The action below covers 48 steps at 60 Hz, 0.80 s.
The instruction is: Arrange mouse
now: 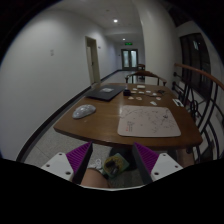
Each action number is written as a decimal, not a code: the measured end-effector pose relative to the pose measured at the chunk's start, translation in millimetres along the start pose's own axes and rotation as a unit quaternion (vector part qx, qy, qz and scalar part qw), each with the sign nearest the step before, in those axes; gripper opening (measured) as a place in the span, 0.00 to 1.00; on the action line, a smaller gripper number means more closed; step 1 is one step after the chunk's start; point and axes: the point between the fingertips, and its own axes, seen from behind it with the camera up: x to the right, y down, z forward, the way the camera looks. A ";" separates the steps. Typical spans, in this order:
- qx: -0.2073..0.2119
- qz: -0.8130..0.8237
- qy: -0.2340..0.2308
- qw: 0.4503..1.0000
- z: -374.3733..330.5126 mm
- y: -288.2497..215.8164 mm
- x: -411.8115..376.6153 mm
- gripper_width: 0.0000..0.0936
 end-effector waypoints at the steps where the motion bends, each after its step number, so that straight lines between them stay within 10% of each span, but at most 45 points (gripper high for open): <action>1: 0.000 -0.004 -0.002 1.000 0.2 0.0 -4.5 0.89; 32: -0.047 -0.045 -0.125 0.990 140.9 -32.2 -158.2 0.88; 48: -0.061 -0.060 -0.073 0.994 227.1 -66.9 -177.4 0.87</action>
